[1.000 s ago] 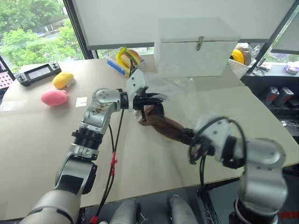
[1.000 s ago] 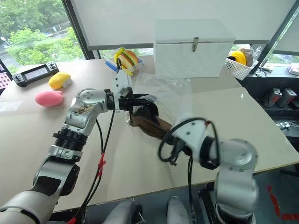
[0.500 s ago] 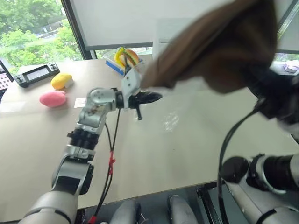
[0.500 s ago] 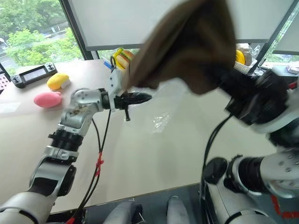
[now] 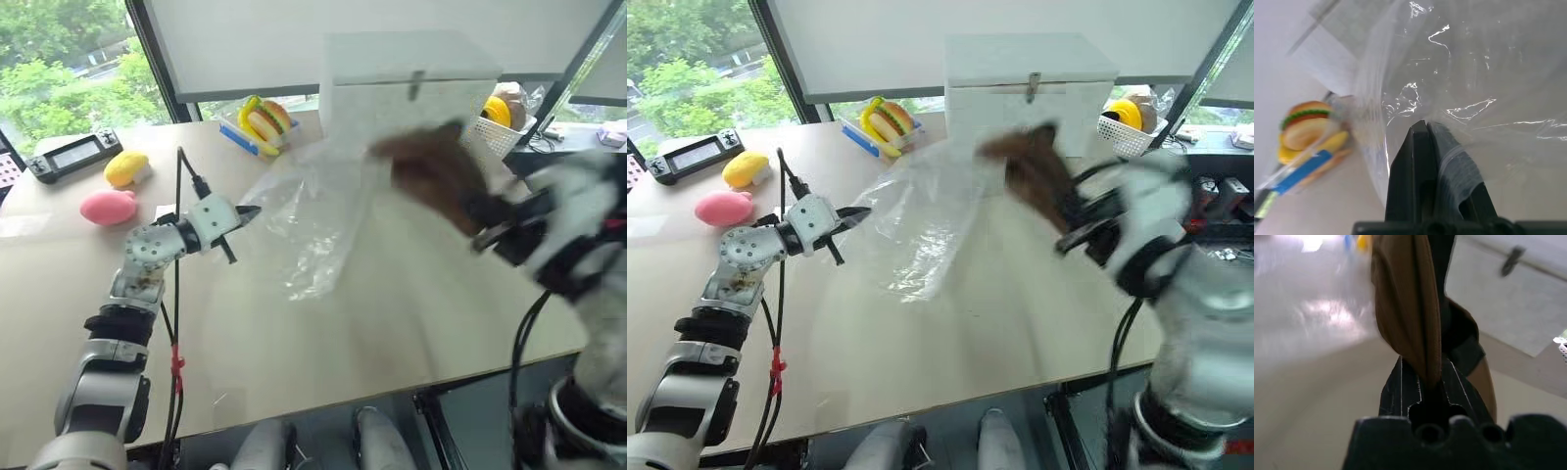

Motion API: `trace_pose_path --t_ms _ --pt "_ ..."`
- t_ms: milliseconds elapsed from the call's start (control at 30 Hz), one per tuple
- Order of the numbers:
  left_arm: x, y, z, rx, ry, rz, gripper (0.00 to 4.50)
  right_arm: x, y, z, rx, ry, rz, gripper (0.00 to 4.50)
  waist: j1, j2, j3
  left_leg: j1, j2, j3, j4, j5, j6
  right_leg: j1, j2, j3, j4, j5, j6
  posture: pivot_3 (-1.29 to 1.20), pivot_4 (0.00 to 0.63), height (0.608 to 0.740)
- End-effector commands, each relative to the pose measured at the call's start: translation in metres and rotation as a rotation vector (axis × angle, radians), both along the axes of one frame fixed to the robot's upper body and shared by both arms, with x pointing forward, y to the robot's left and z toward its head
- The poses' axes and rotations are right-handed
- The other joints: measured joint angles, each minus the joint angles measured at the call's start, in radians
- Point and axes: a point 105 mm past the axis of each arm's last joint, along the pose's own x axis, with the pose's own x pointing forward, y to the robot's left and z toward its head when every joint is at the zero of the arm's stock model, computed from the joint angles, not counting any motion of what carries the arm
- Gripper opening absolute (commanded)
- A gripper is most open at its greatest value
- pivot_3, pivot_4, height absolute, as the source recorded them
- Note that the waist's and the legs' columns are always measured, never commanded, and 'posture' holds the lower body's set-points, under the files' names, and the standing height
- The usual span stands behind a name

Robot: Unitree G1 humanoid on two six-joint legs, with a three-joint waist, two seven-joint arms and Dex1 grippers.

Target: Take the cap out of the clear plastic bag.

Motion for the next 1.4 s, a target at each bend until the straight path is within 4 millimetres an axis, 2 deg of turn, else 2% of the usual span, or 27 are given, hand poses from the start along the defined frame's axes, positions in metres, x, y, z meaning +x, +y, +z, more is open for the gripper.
trace_pose_path --t_ms 33,167,300,333,467,567,633,700,733,900,1000,1100,1267,1367,1400 --pt "-0.009 0.034 -0.009 0.078 -0.130 0.168 0.00 0.009 0.000 -0.011 -0.352 -0.216 -0.059 0.05 -0.001 -0.001 0.000 0.002 0.001 0.002 0.000 -0.001 0.001 0.002 0.000 -0.001 0.000 0.000 0.000 0.00 0.150 0.740" --pt "-0.023 0.050 -0.031 0.089 -0.130 0.264 0.00 0.012 -0.011 -0.034 -0.505 -0.248 -0.088 0.05 0.004 -0.001 0.000 0.005 0.001 0.007 0.000 -0.001 0.002 0.002 -0.001 -0.001 0.000 0.000 0.001 0.00 0.150 0.740" --pt "-0.039 0.065 -0.044 0.067 -0.139 0.384 0.00 0.011 -0.008 -0.054 -0.509 -0.253 -0.104 0.05 0.004 -0.002 0.000 0.004 0.002 0.008 0.000 -0.002 0.003 0.002 -0.001 -0.001 -0.001 0.000 0.001 0.00 0.150 0.740" --pt "-0.042 0.065 -0.048 0.059 -0.134 0.398 0.00 0.010 -0.004 -0.061 -0.491 -0.245 -0.102 0.05 0.003 -0.002 0.000 0.005 0.003 0.008 0.000 -0.002 0.003 0.003 -0.001 -0.001 -0.001 0.000 0.001 0.00 0.150 0.740" --pt "-0.058 0.045 -0.064 0.020 -0.083 0.339 0.00 0.009 0.003 -0.089 -0.445 -0.185 -0.098 0.05 0.004 -0.002 0.000 0.006 0.004 0.009 0.000 -0.002 0.003 0.004 0.000 -0.001 -0.001 0.000 0.001 0.00 0.150 0.740" --pt "-0.061 0.045 -0.068 -0.070 -0.046 0.360 0.00 0.006 0.000 -0.115 -0.367 -0.078 -0.123 0.05 0.007 -0.002 0.000 0.008 0.004 0.009 0.000 -0.003 0.004 0.008 0.000 -0.001 -0.003 0.000 0.001 0.00 0.150 0.740" --pt "-0.064 0.041 -0.068 -0.097 -0.036 0.338 0.00 0.004 -0.001 -0.123 -0.311 -0.032 -0.129 0.90 0.006 -0.002 0.000 0.013 0.004 0.008 0.000 -0.003 0.004 0.014 0.000 -0.003 -0.005 0.000 0.001 0.00 0.150 0.740" --pt "-0.067 0.037 -0.073 -0.124 -0.006 0.314 0.53 0.003 -0.002 -0.131 -0.251 0.012 -0.139 1.43 0.005 -0.002 0.000 0.018 0.006 0.007 -0.001 -0.004 0.005 0.021 0.001 -0.005 -0.010 0.000 0.002 0.00 0.150 0.740" --pt "-0.068 0.036 -0.076 -0.137 0.011 0.306 0.64 0.002 -0.004 -0.133 -0.214 0.032 -0.153 1.71 0.005 -0.002 0.000 0.018 0.006 0.007 -0.001 -0.004 0.005 0.021 0.001 -0.005 -0.011 0.000 0.002 0.00 0.150 0.740" --pt "-0.072 0.037 -0.082 -0.165 0.046 0.296 2.47 -0.002 -0.008 -0.139 -0.137 0.091 -0.161 3.52 0.003 -0.002 0.000 0.020 0.006 0.007 -0.001 -0.004 0.006 0.022 0.001 -0.005 -0.012 0.000 0.003 0.00 0.150 0.740" --pt "-0.074 0.039 -0.085 -0.165 0.057 0.298 3.42 -0.006 -0.011 -0.141 -0.114 0.123 -0.150 4.48 0.003 -0.002 0.000 0.021 0.006 0.007 -0.001 -0.004 0.006 0.023 0.001 -0.005 -0.012 0.000 0.003 0.00 0.150 0.740" --pt "-0.076 0.042 -0.087 -0.166 0.061 0.303 4.41 -0.009 -0.012 -0.143 -0.104 0.149 -0.129 4.50 0.004 -0.002 0.000 0.021 0.006 0.007 -0.001 -0.005 0.006 0.024 0.001 -0.005 -0.012 0.000 0.003 0.00 0.150 0.740" --pt "-0.092 0.032 -0.097 -0.228 0.258 0.135 4.48 -0.022 -0.016 -0.141 -0.001 0.247 -0.089 4.50 0.003 -0.002 0.000 0.021 0.006 0.007 -0.001 -0.005 0.007 0.024 0.001 -0.005 -0.012 -0.003 0.009 0.00 0.150 0.740" --pt "-0.103 0.038 -0.096 -0.203 0.346 0.061 4.48 -0.031 -0.018 -0.134 0.110 0.311 -0.057 4.50 0.002 -0.002 0.000 0.021 0.007 0.007 -0.001 -0.005 0.006 0.024 0.001 -0.005 -0.012 -0.004 0.009 0.00 0.150 0.740" --pt "-0.102 0.046 -0.090 -0.210 0.377 0.059 4.48 -0.035 -0.021 -0.129 0.168 0.331 -0.048 4.50 0.003 -0.002 0.000 0.021 0.008 0.007 -0.001 -0.005 0.006 0.024 0.001 -0.005 -0.012 -0.004 0.010 0.00 0.150 0.740"
